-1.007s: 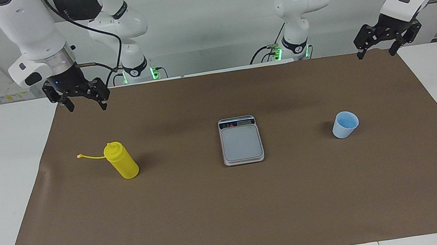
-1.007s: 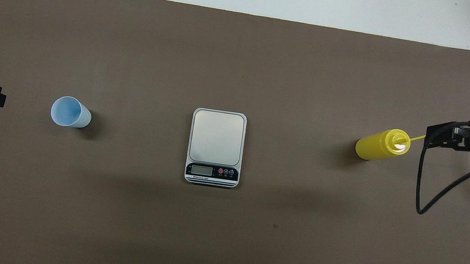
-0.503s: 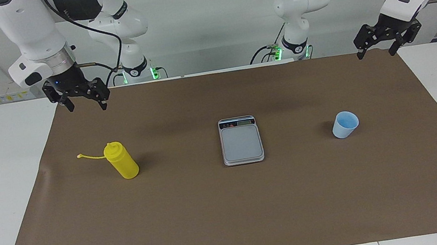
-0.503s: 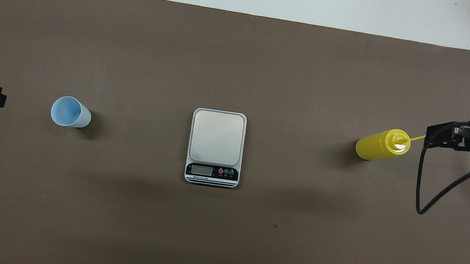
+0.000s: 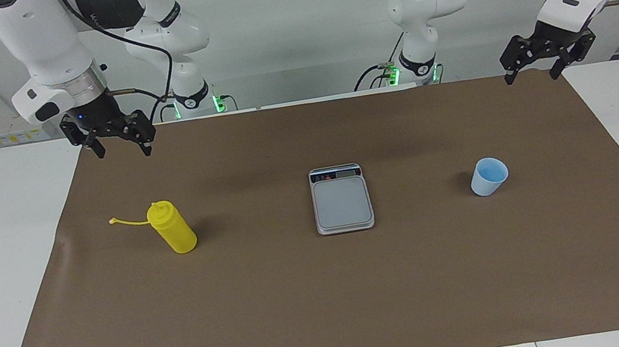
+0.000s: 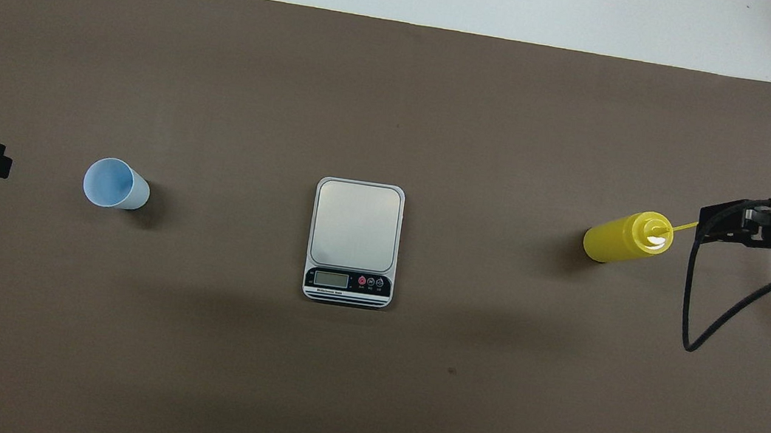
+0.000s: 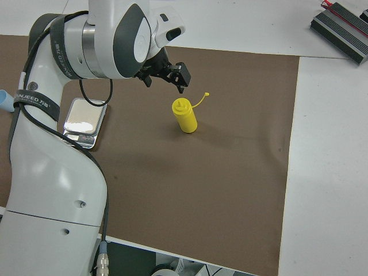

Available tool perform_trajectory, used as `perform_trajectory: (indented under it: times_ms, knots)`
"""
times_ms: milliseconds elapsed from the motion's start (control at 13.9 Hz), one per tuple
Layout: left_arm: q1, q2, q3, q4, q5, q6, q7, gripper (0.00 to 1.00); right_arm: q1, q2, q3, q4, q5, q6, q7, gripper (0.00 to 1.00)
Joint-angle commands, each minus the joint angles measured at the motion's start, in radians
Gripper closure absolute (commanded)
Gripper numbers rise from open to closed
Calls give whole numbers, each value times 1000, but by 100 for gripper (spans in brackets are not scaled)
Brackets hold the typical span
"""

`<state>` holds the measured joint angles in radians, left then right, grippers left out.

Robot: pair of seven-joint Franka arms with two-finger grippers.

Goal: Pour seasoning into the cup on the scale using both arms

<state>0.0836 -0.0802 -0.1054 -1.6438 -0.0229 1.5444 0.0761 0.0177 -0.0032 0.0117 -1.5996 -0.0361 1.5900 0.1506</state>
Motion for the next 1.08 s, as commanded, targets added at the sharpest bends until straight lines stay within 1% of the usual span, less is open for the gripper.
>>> perform_trajectory:
  times_ms: [0, 1007]
  knots:
    - [-11, -26, 7, -25, 8, -6, -15, 0, -12, -24, 7, -29, -4, 13, -5, 0]
    - [-11, -35, 7, -45, 8, 17, -16, 0, -12, -24, 7, -29, -4, 13, -5, 0]
